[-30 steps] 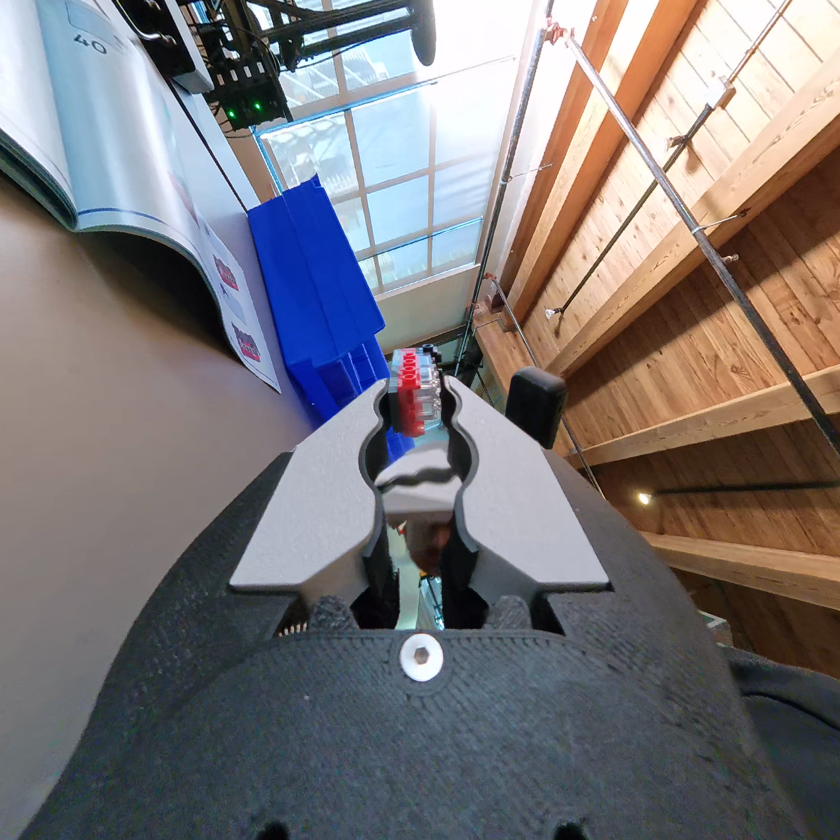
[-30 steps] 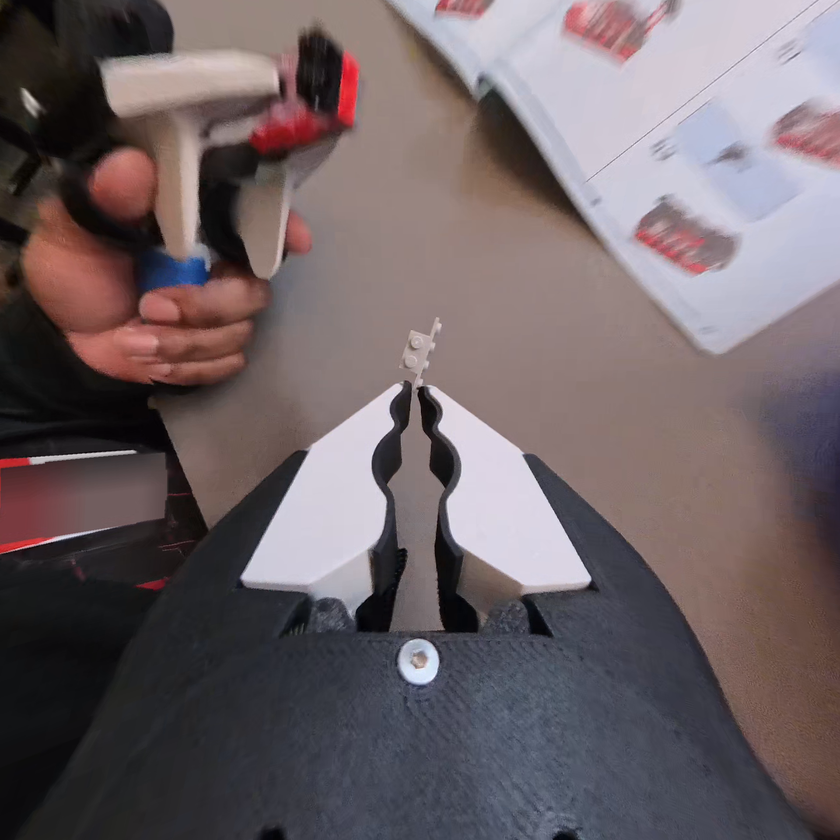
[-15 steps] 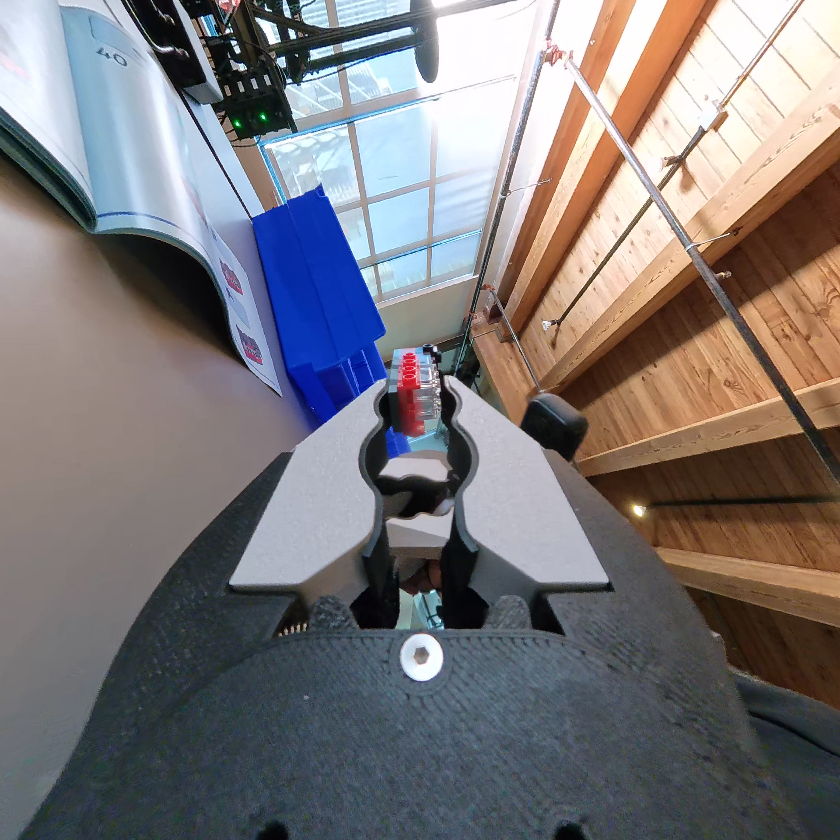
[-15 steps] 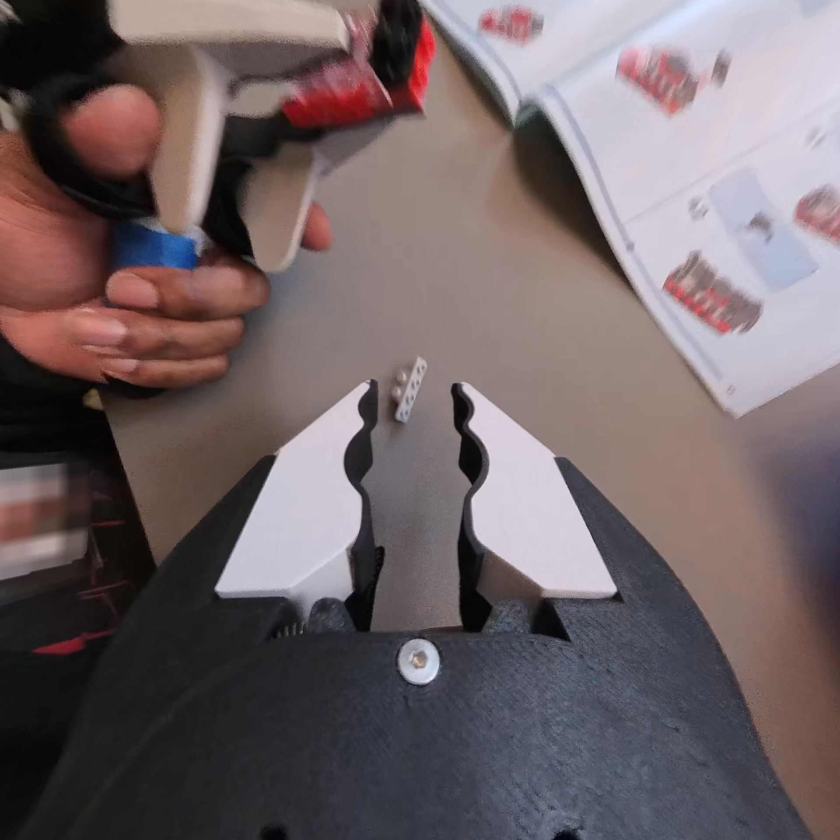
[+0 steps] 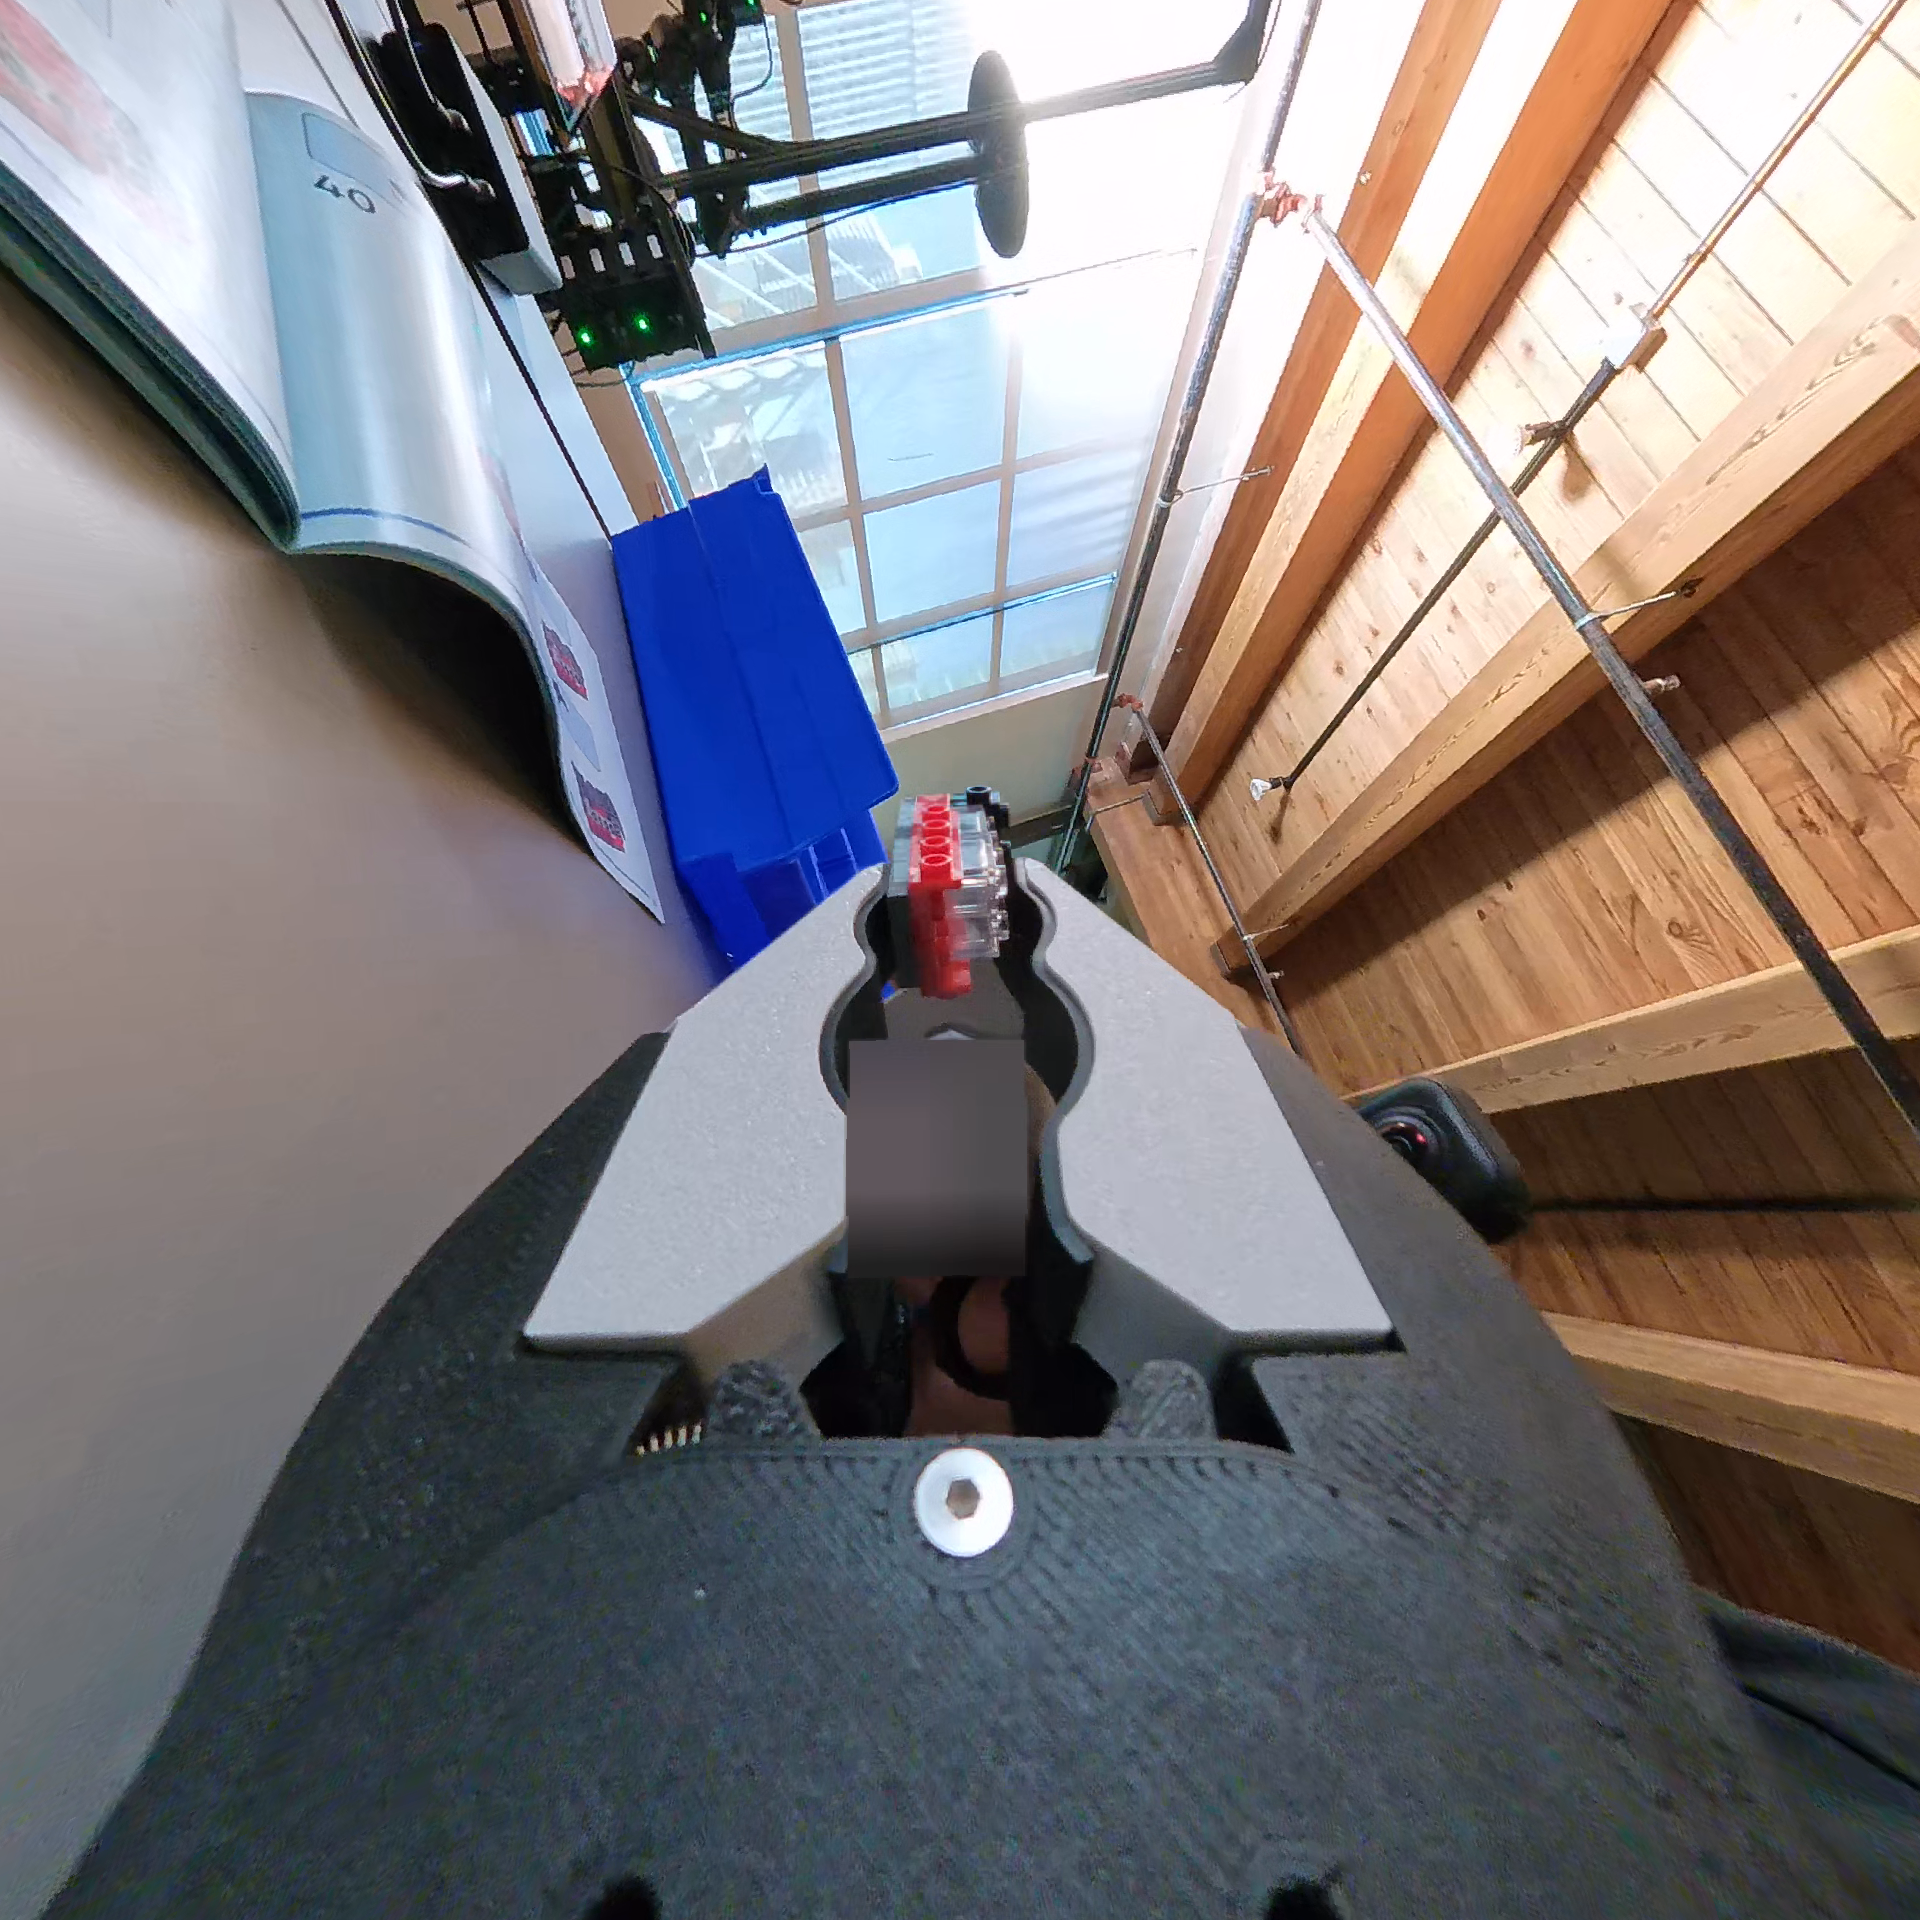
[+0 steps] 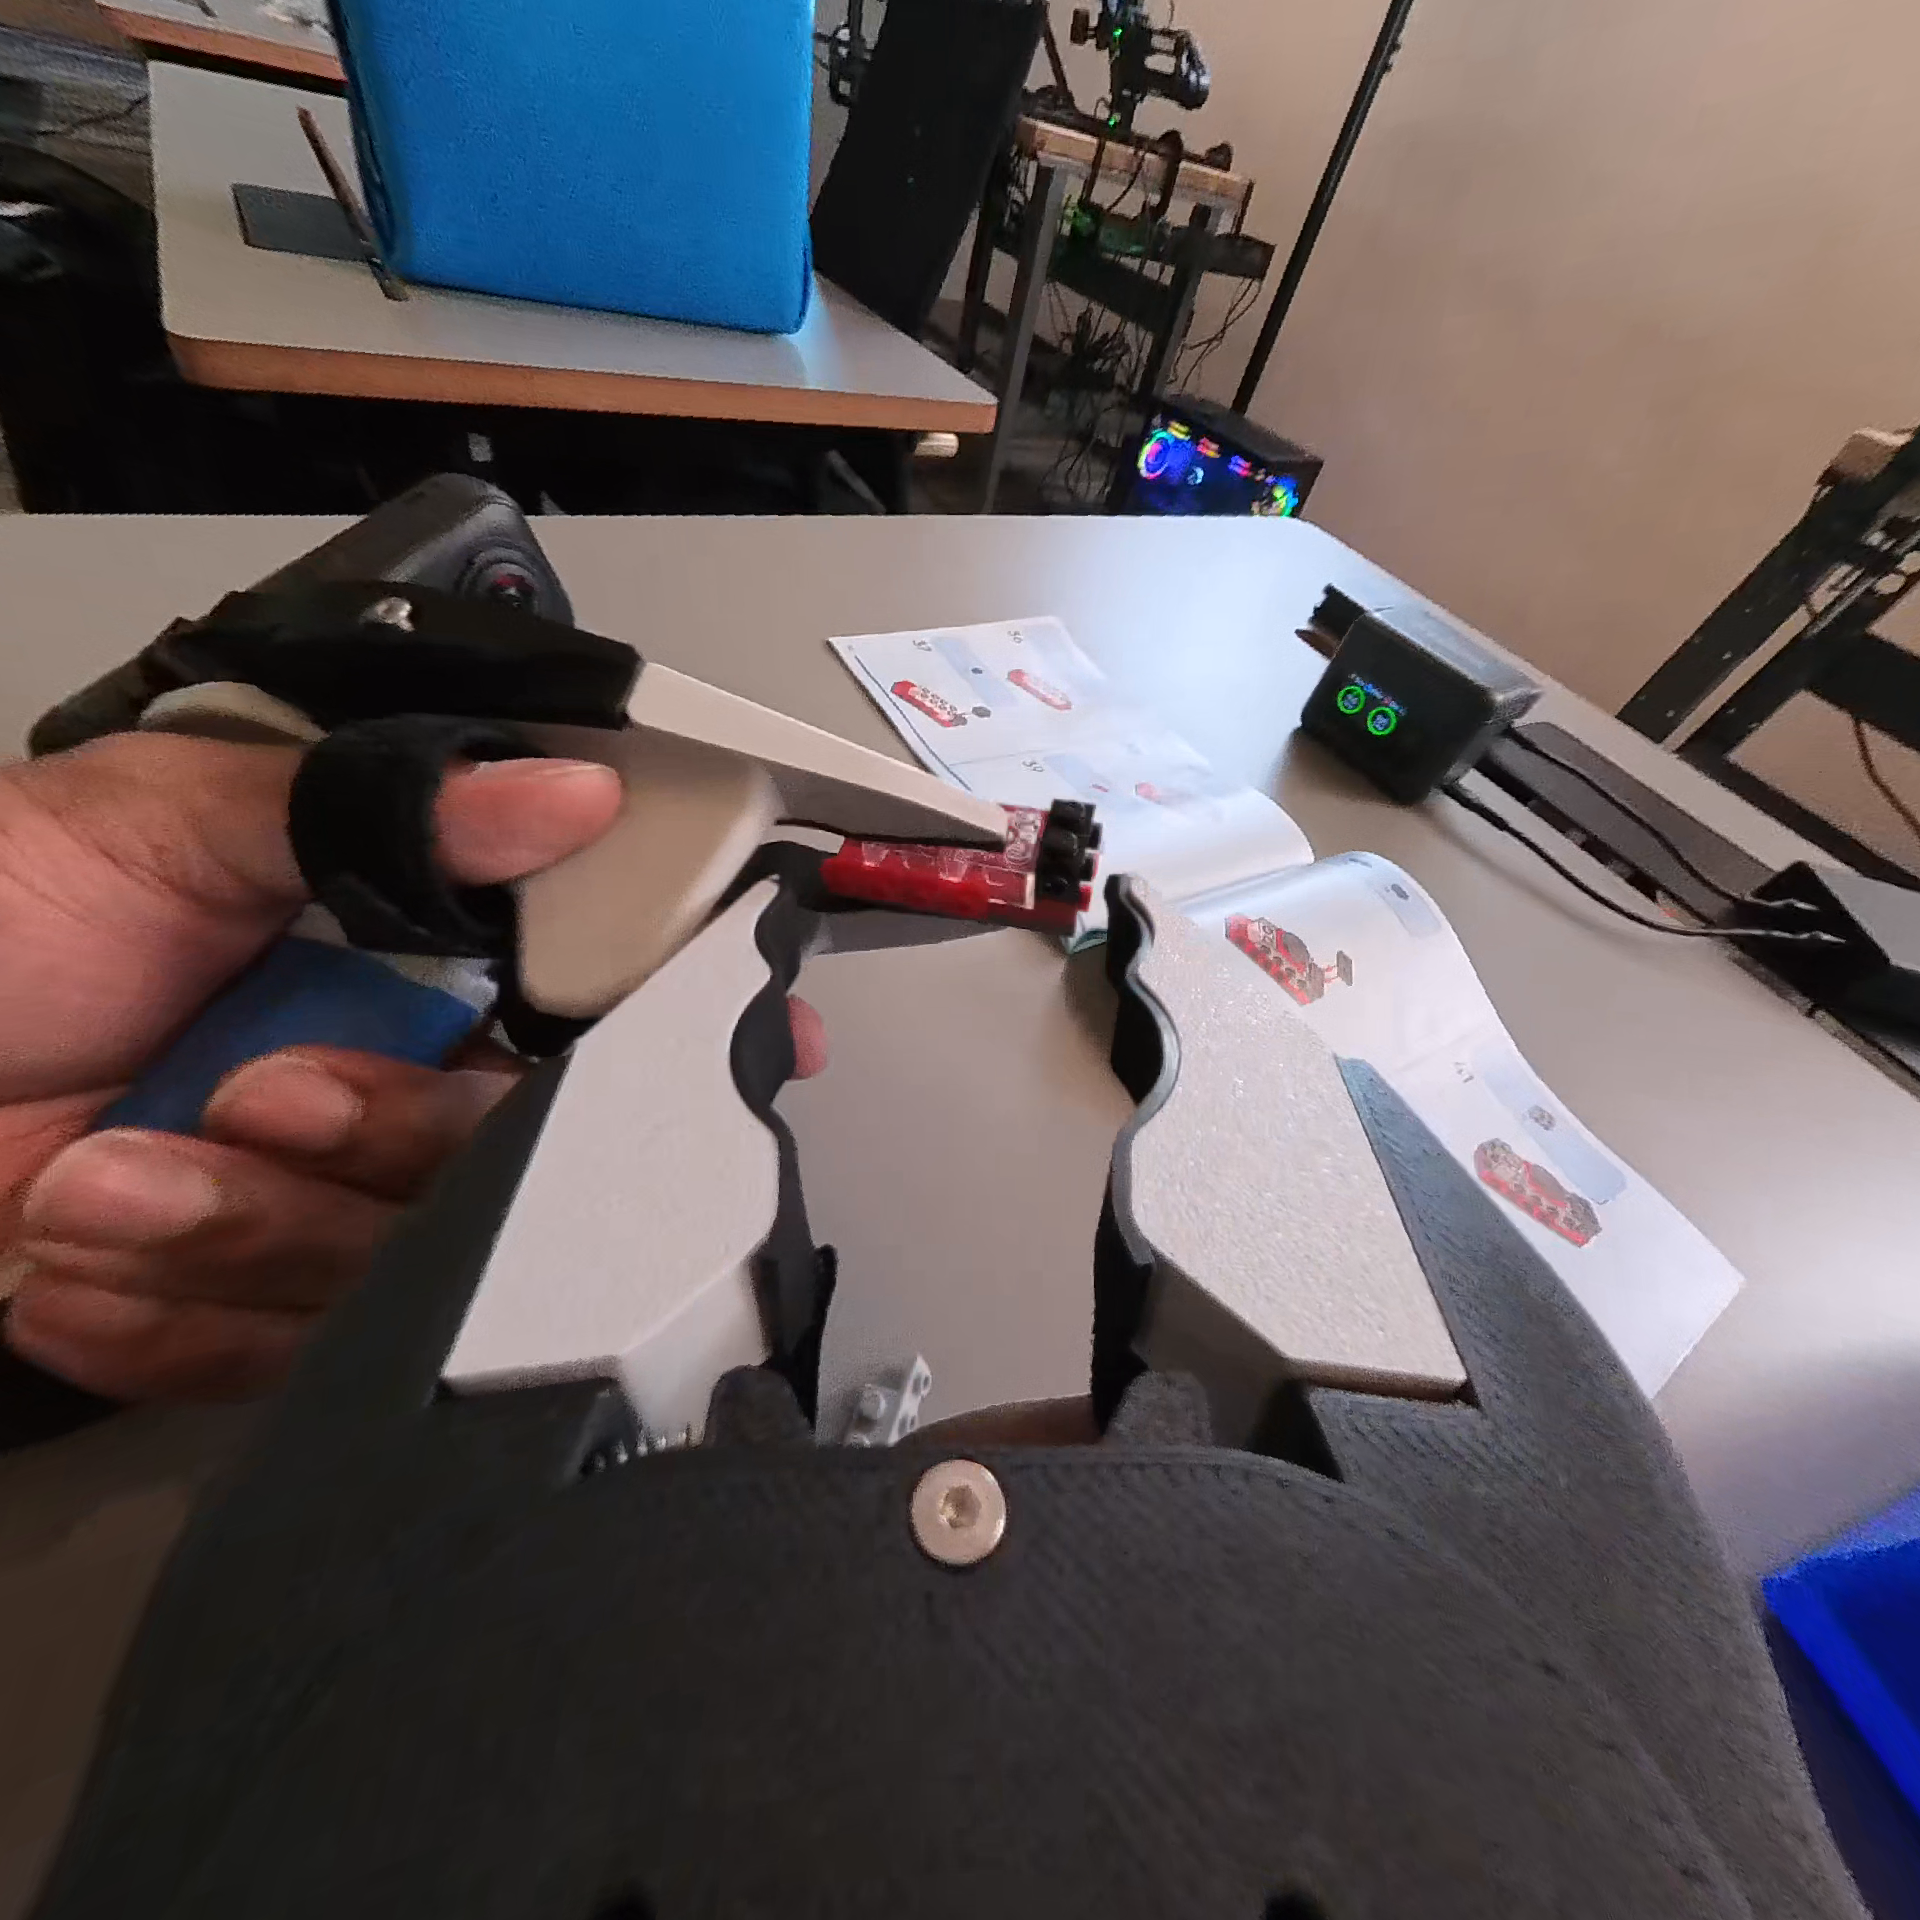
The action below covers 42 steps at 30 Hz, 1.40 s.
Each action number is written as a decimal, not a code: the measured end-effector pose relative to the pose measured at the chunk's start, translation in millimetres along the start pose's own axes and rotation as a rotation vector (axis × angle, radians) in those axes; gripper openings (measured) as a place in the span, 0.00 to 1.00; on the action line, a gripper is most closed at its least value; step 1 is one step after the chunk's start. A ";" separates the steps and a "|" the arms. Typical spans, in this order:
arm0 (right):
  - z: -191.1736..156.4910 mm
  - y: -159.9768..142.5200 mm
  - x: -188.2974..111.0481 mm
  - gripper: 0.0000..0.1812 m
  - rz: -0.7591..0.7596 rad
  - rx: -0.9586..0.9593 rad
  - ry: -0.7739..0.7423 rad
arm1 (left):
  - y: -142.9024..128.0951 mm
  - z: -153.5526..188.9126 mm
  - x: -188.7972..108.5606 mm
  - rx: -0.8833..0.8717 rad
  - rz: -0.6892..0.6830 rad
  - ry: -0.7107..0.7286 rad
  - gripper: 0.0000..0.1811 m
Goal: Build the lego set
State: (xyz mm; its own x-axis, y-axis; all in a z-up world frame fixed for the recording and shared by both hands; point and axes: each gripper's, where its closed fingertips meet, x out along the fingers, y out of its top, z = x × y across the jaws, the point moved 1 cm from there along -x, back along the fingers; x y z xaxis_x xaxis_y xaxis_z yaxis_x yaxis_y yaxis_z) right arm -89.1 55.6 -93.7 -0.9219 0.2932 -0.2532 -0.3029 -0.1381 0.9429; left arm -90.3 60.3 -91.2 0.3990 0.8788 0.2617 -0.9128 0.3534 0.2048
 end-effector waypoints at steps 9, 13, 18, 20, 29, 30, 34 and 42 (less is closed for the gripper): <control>1.3 -5.2 5.3 0.38 -0.002 -0.028 -0.029 | -0.3 -0.5 -1.0 -0.030 0.036 0.000 0.12; -0.2 -4.4 4.6 0.36 0.014 -0.054 -0.014 | -1.8 -0.3 -0.3 -0.030 0.024 0.000 0.12; 1.1 -3.3 2.0 0.29 0.032 -0.062 0.005 | -6.2 0.5 1.4 -0.029 -0.014 -0.005 0.12; 3.1 -2.8 -0.1 0.29 0.042 -0.045 0.023 | -9.9 1.9 2.9 -0.021 -0.038 -0.009 0.12; 20.4 -0.9 -12.6 0.29 0.075 -0.034 0.043 | -10.7 4.1 2.0 -0.049 -0.090 -0.033 0.18; 21.3 -2.0 -13.4 0.29 0.072 -0.033 0.047 | -10.6 4.0 1.6 -0.049 -0.094 -0.032 0.18; 19.1 -5.5 -13.4 0.29 0.059 -0.054 0.061 | -11.8 4.0 1.6 -0.053 -0.103 -0.033 0.17; 18.6 -6.4 -13.5 0.30 0.057 -0.045 0.076 | -13.2 4.6 1.1 -0.064 -0.114 -0.041 0.12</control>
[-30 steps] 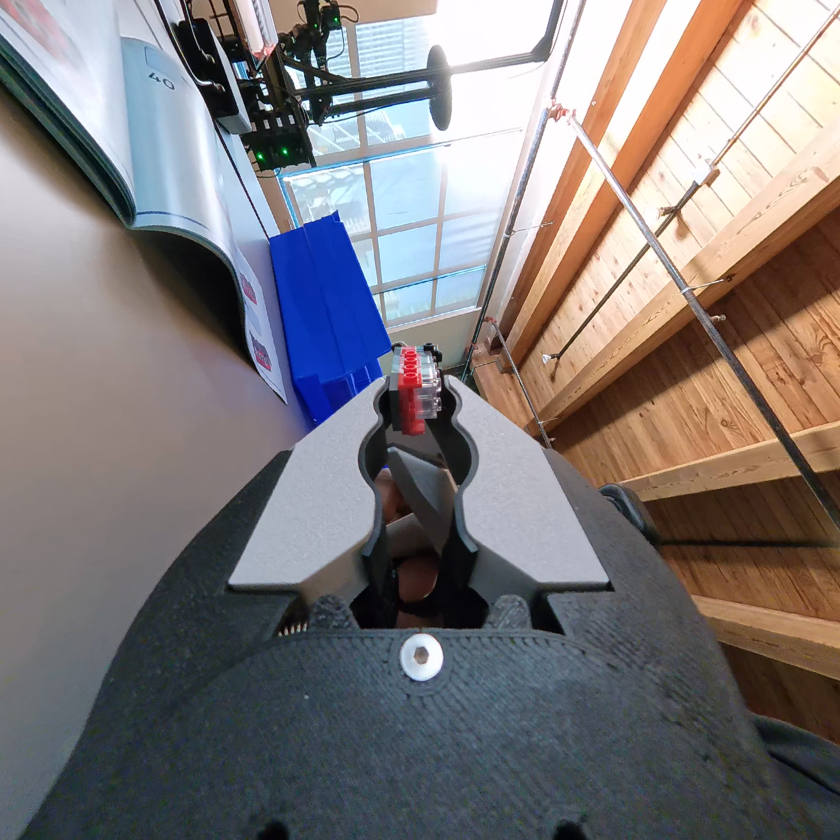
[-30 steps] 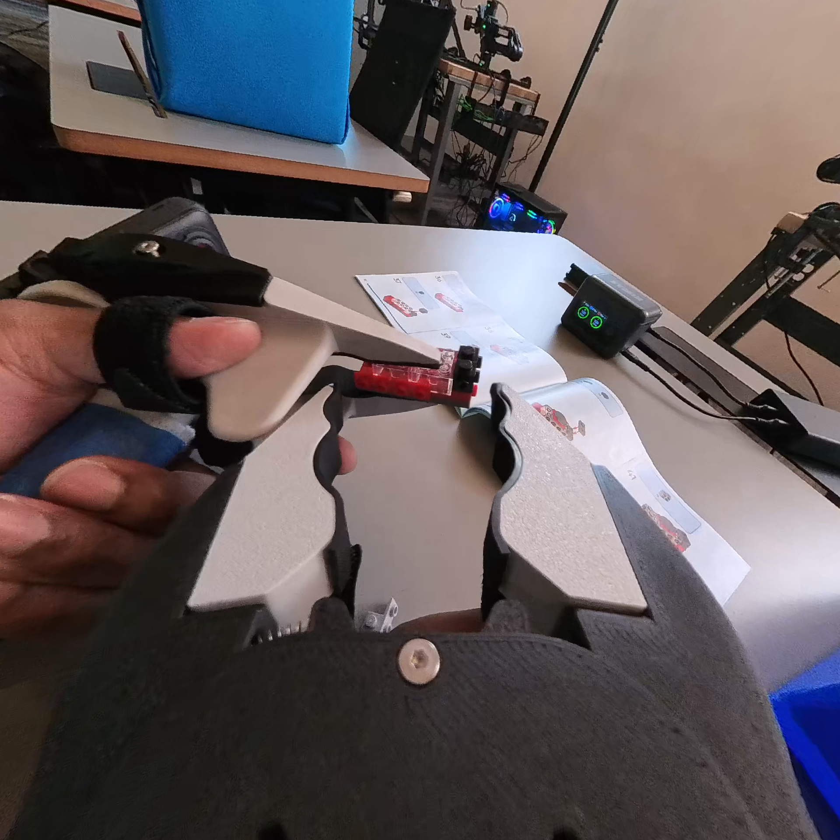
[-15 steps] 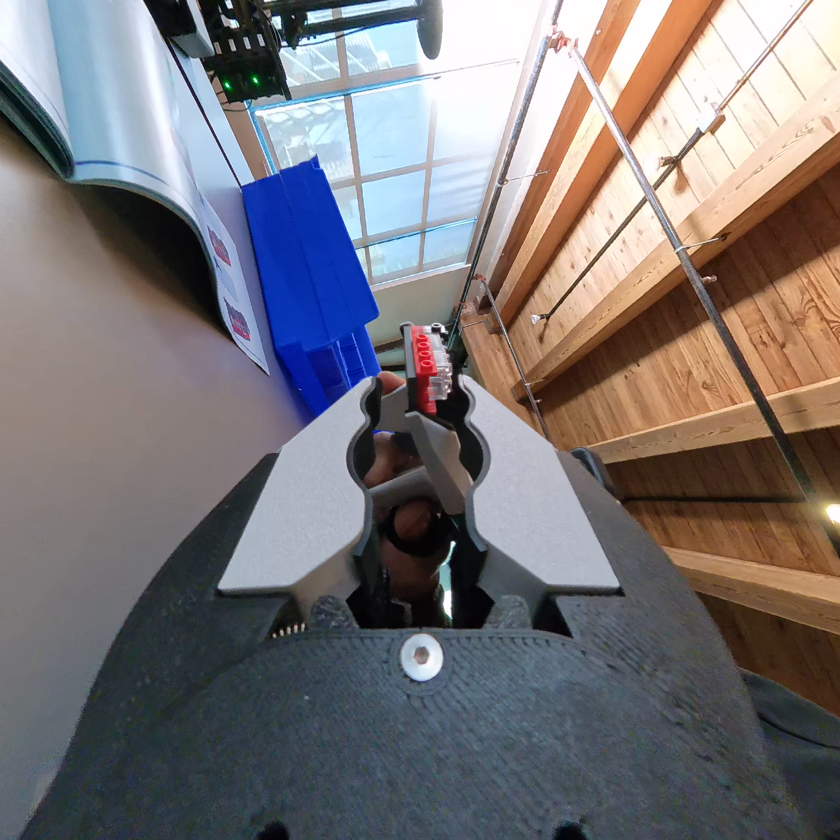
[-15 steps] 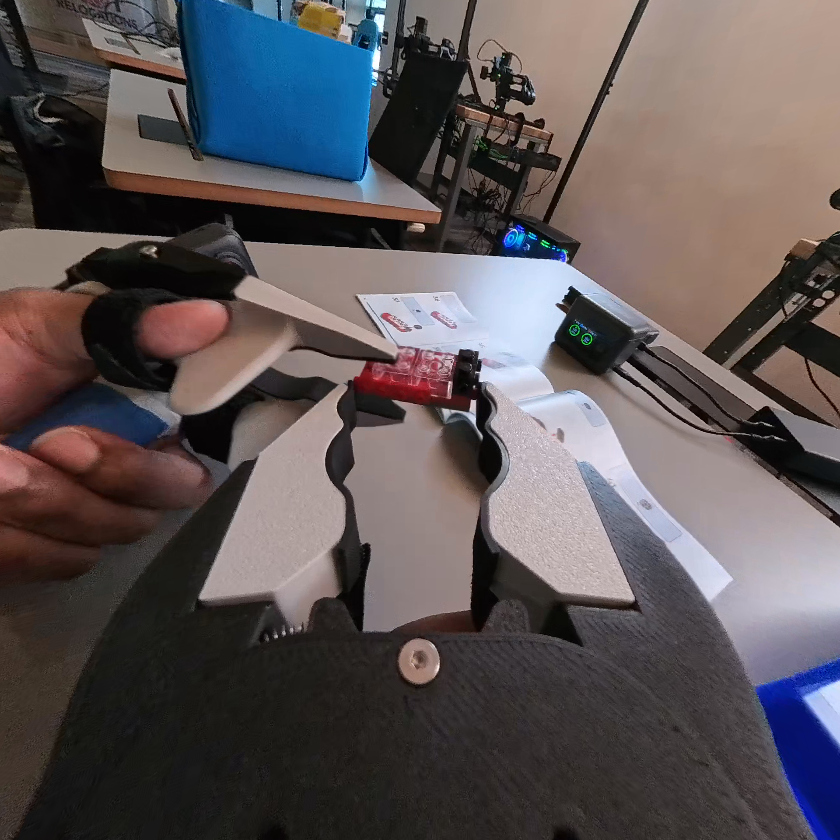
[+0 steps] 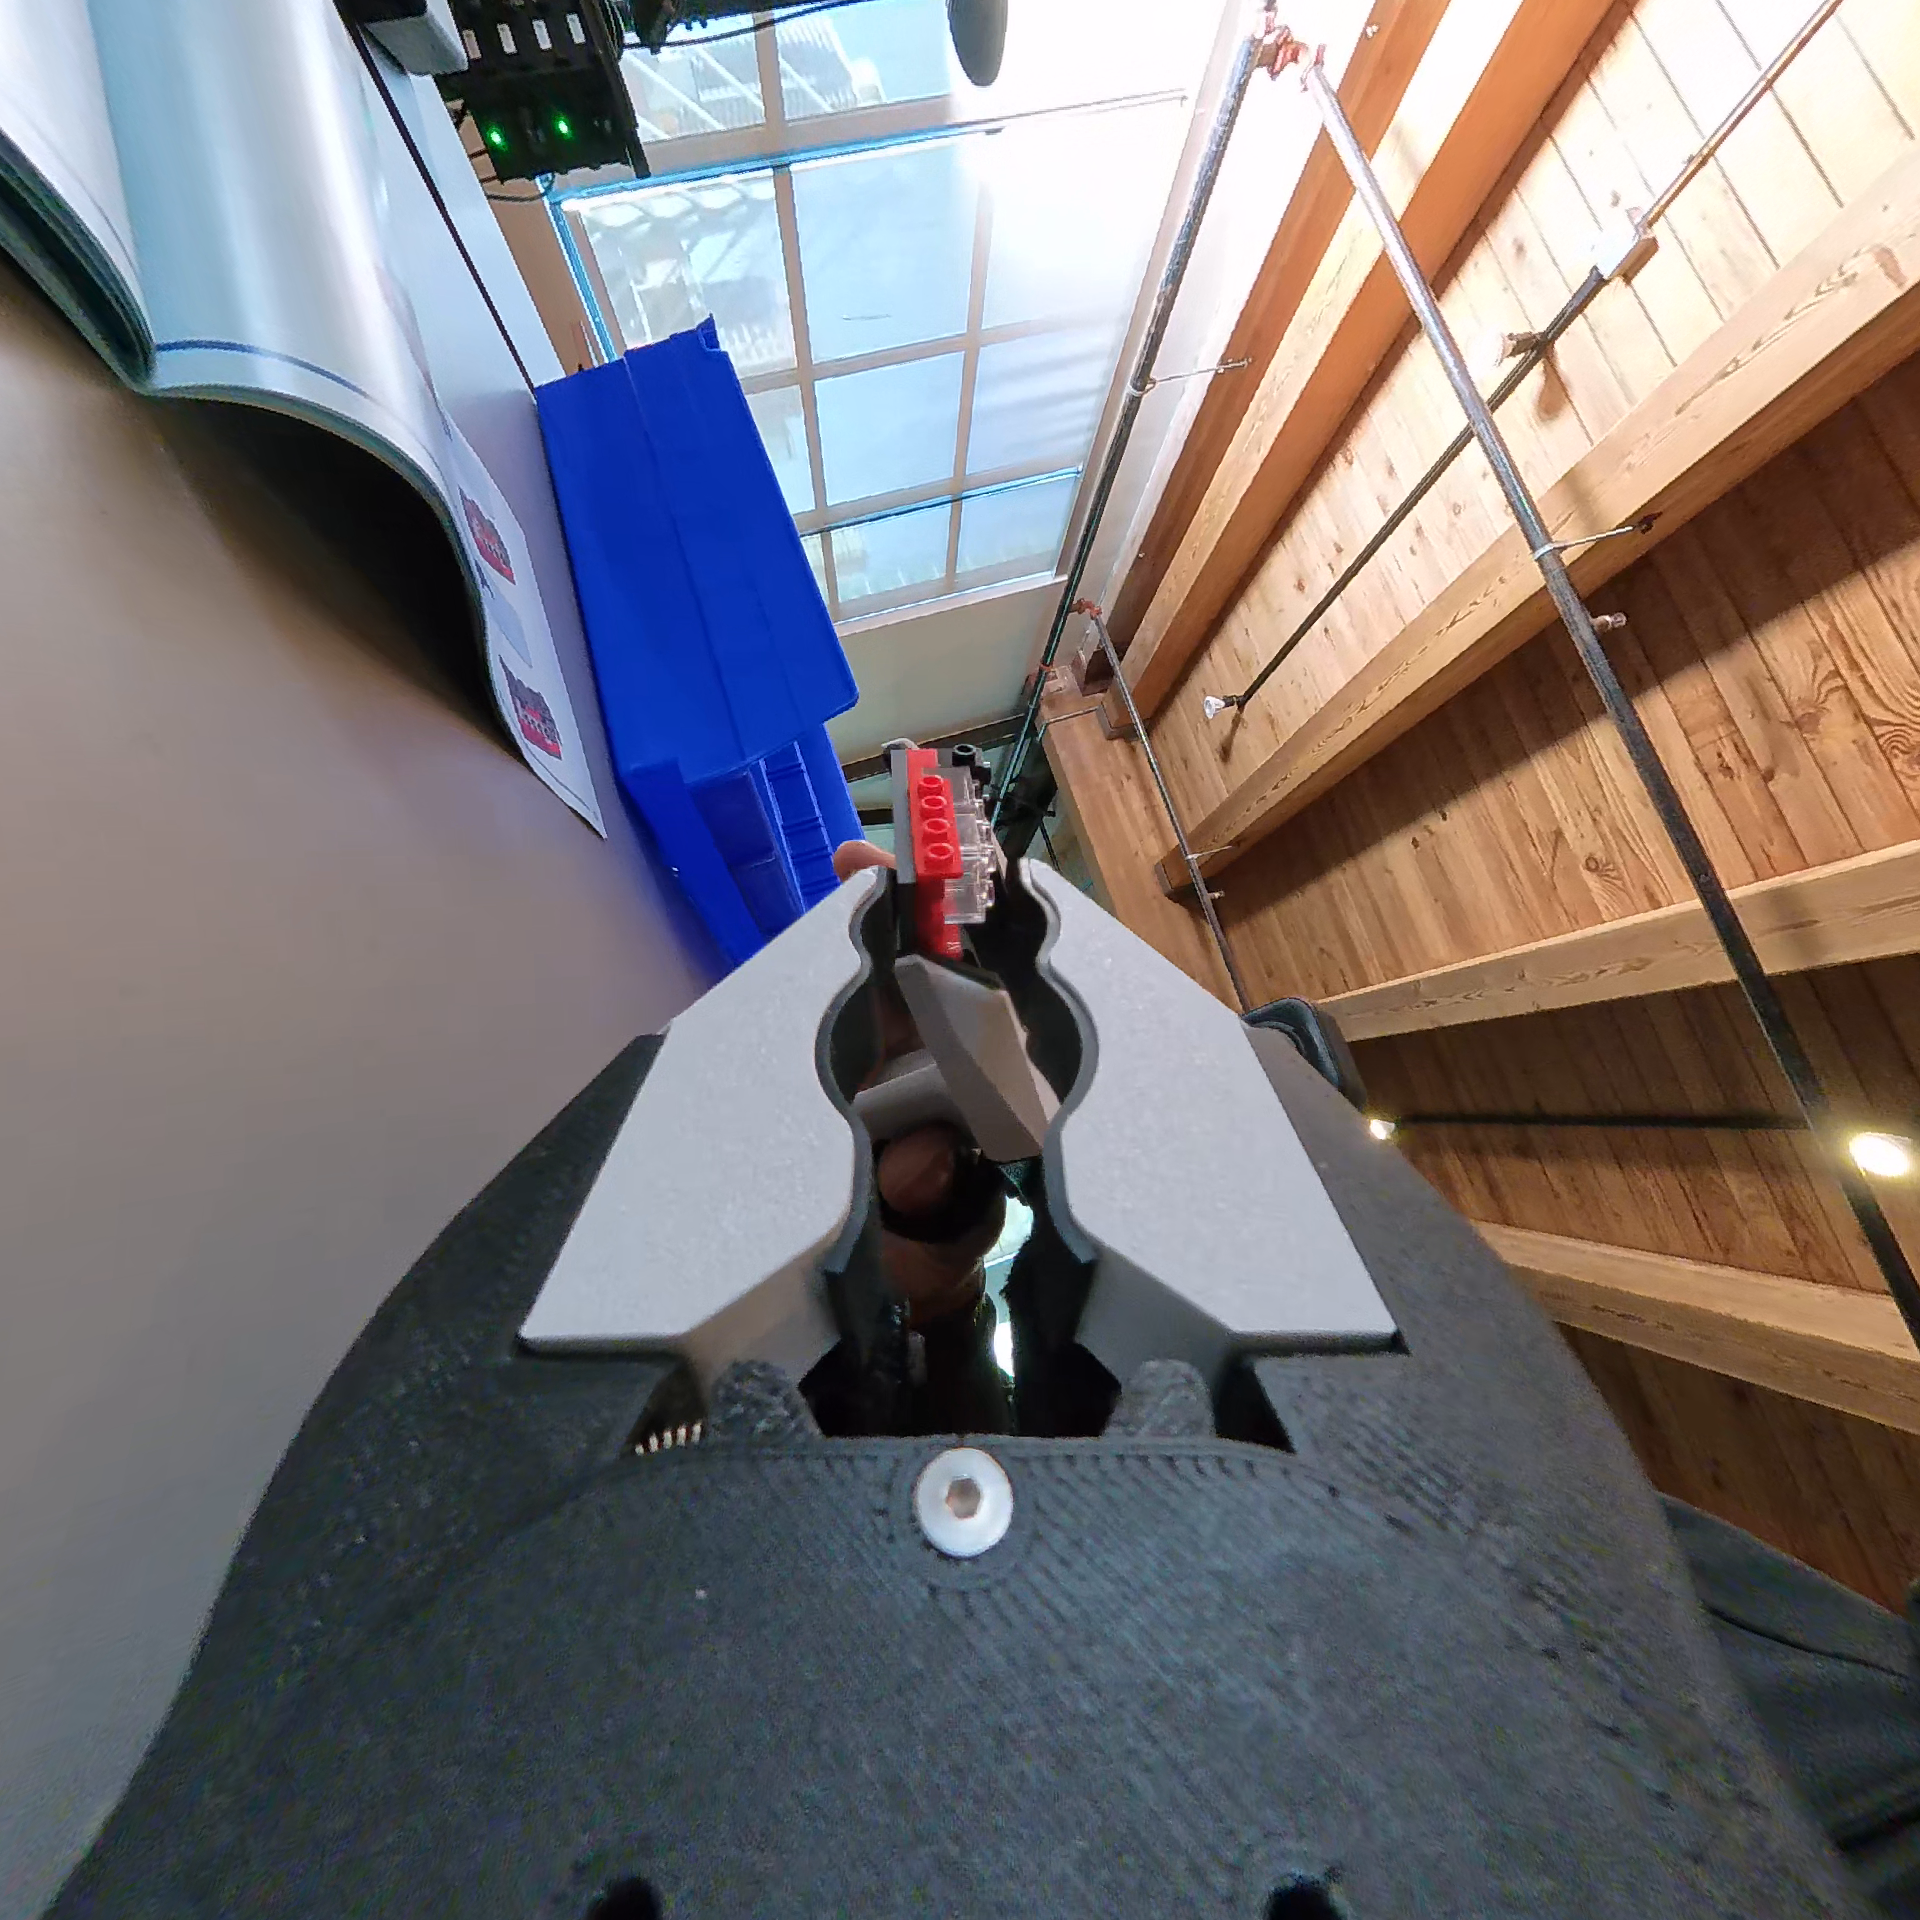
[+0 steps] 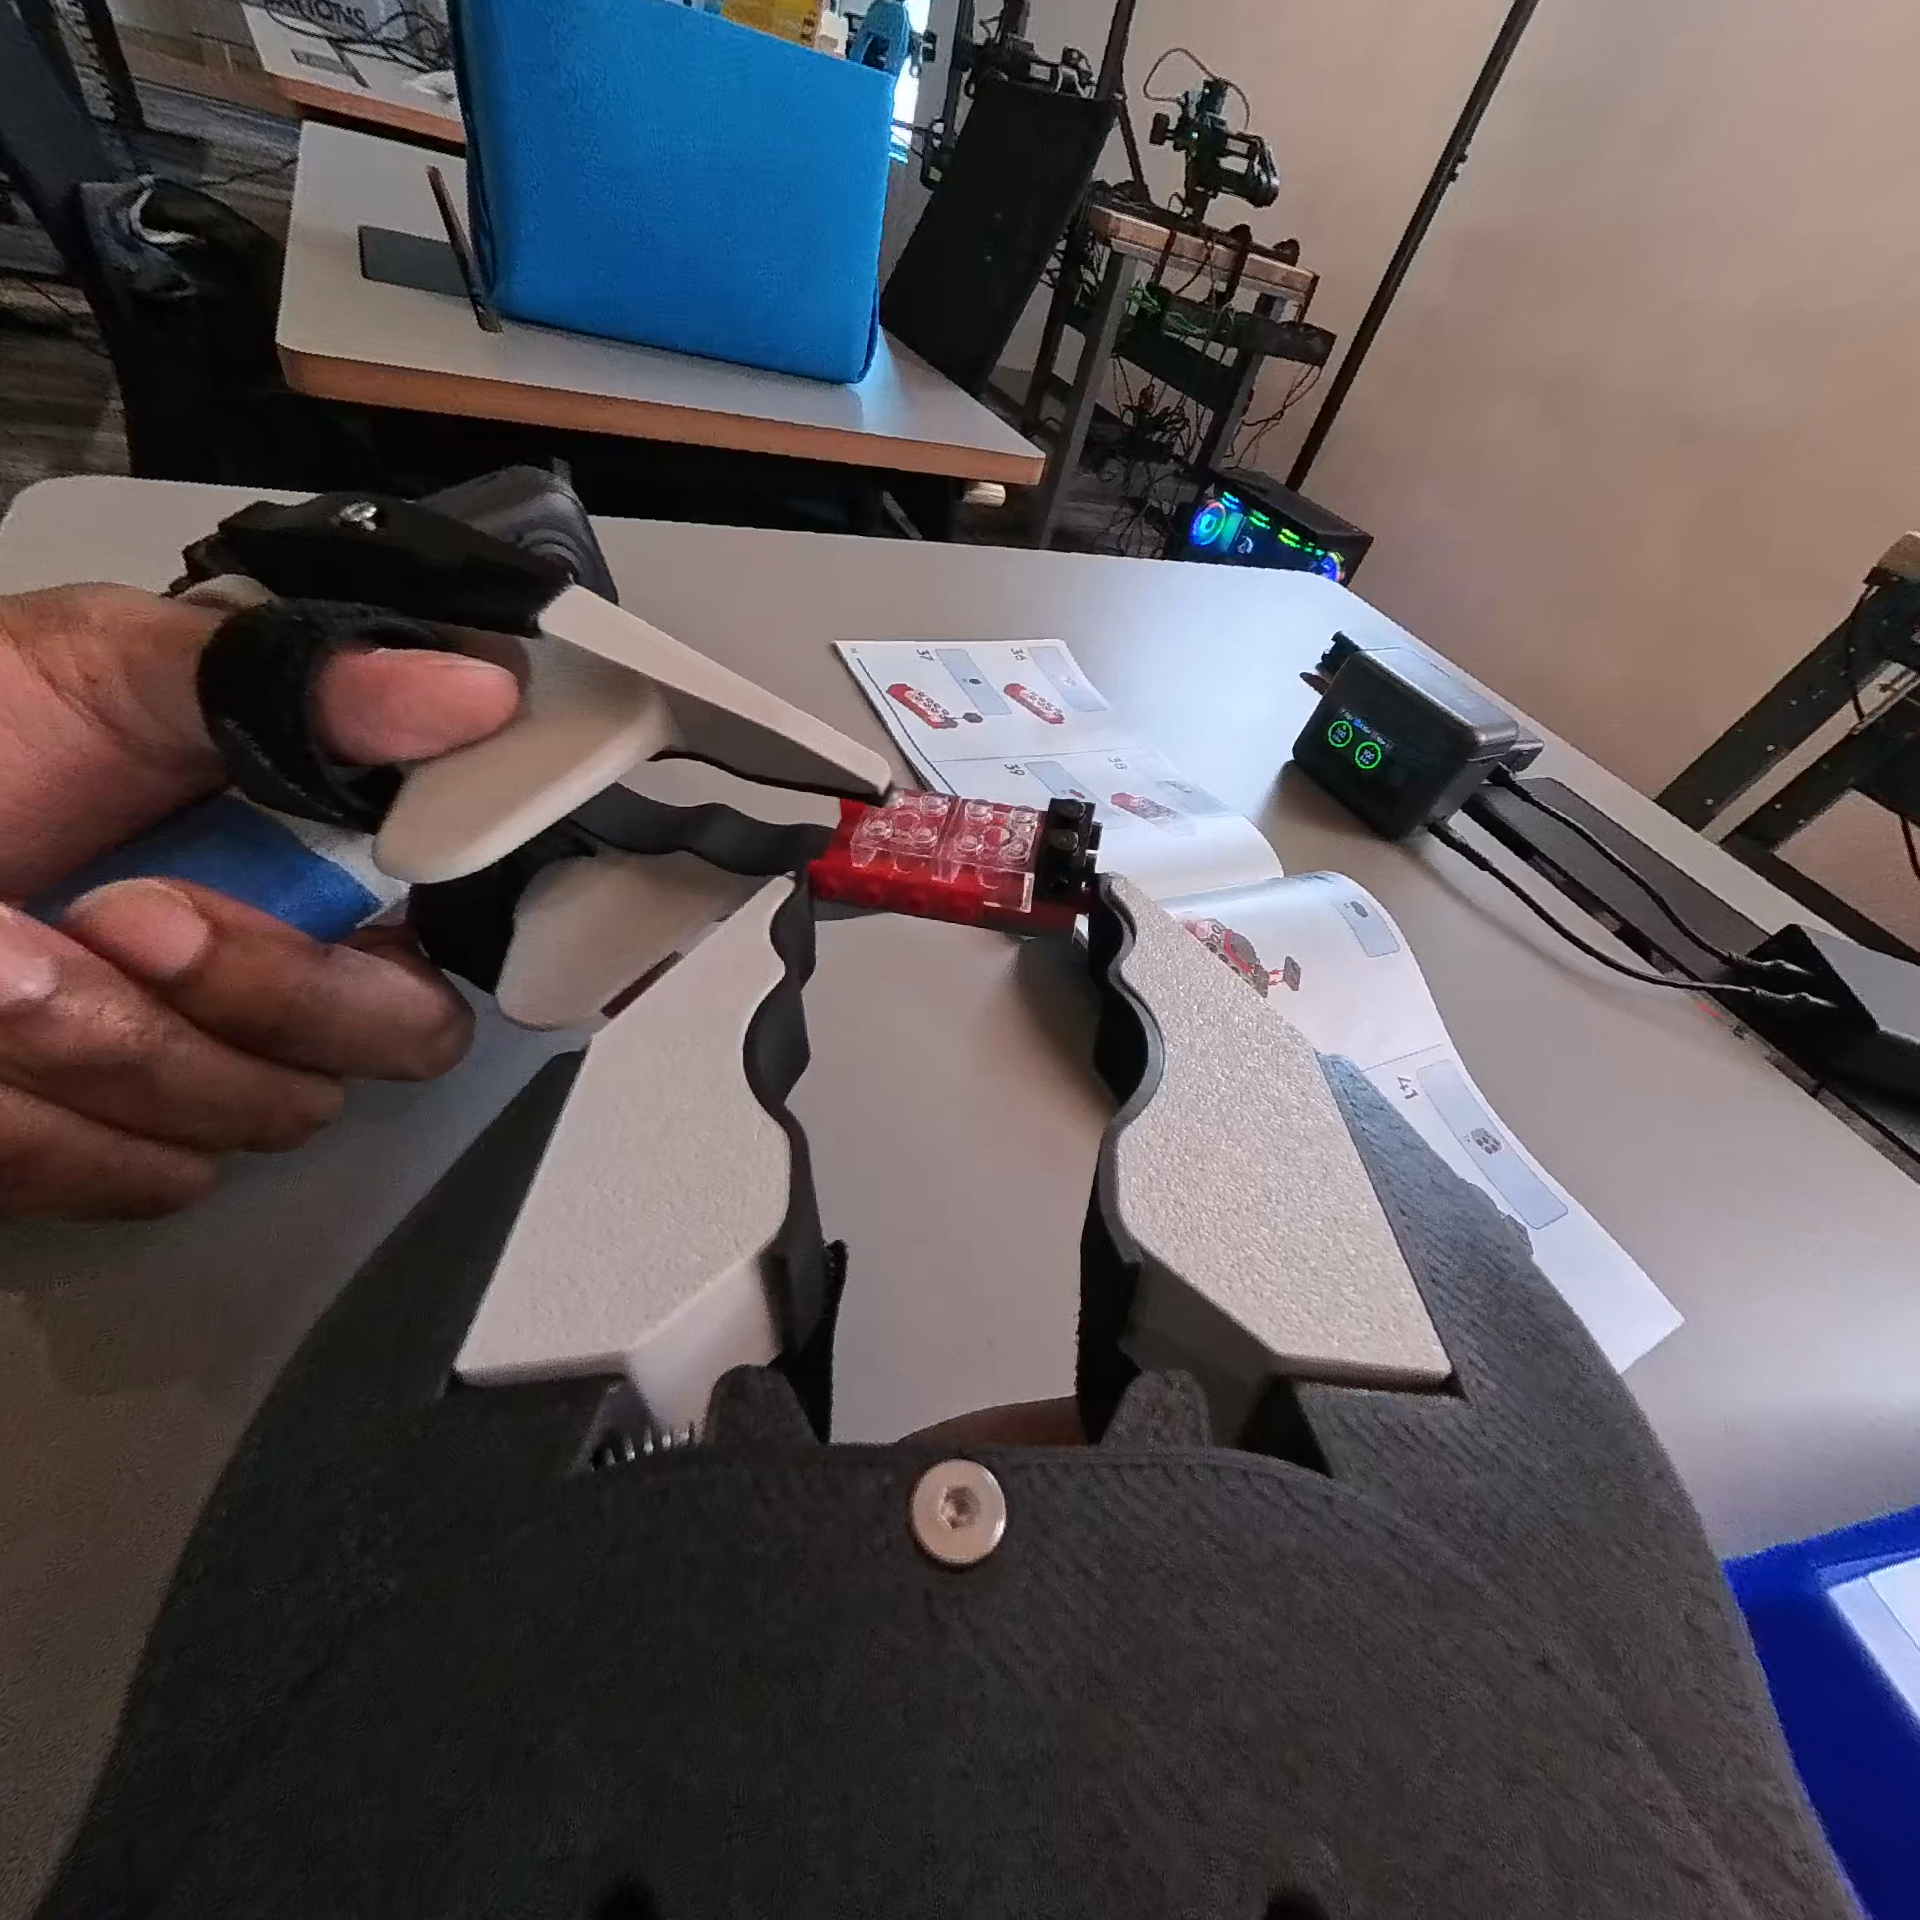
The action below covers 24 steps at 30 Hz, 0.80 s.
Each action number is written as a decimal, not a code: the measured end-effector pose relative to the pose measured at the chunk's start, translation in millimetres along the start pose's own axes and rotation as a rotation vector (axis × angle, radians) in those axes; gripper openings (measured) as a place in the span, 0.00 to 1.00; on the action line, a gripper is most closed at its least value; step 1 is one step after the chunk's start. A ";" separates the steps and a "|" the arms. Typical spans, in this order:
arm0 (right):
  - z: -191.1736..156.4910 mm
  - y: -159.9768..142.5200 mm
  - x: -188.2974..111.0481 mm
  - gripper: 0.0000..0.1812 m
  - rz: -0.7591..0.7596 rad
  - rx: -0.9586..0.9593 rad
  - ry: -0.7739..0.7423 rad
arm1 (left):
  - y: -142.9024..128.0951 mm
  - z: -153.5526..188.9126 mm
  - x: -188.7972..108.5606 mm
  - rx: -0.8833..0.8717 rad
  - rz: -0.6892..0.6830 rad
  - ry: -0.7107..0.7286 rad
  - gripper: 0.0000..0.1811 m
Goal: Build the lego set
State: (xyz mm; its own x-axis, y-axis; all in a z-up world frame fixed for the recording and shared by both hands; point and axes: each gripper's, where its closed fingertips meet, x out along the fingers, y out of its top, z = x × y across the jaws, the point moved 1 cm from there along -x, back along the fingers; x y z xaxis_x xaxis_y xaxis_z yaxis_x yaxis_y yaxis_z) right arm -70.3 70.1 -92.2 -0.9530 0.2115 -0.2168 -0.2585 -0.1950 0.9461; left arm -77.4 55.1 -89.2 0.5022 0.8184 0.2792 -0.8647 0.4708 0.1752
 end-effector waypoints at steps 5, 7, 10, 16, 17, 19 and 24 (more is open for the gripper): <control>-0.4 0.4 -0.7 0.30 0.006 0.016 0.010 | -0.6 -0.4 -0.2 0.002 -0.001 0.003 0.11; -0.7 0.7 -0.9 0.30 0.004 0.025 0.017 | -0.6 -0.2 -0.3 0.005 0.001 0.002 0.10; -2.3 0.5 -3.9 0.30 -0.009 0.035 0.046 | 1.7 0.8 -1.6 0.013 0.019 -0.001 0.10; 0.3 -26.9 -35.2 0.31 -0.153 -0.046 0.170 | 5.3 -0.6 -4.0 -0.002 0.037 0.003 0.10; 0.3 -35.4 -40.8 0.31 -0.198 -0.067 0.206 | 4.9 -0.9 -3.7 -0.001 0.035 0.005 0.10; -4.2 -50.5 -50.2 0.31 -0.289 -0.112 0.303 | 4.8 -1.4 -3.4 -0.001 0.035 0.008 0.11; -18.2 -66.3 -55.2 0.32 -0.398 -0.200 0.523 | 4.2 -2.9 -2.7 0.001 0.031 0.019 0.11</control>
State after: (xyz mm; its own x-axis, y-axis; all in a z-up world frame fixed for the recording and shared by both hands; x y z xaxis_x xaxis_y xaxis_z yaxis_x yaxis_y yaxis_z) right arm -3.4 53.9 -147.3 -0.7176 -0.1764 -0.6738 -0.5811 -0.3817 0.7188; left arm -82.5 55.8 -92.0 0.4751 0.8385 0.2669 -0.8797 0.4449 0.1679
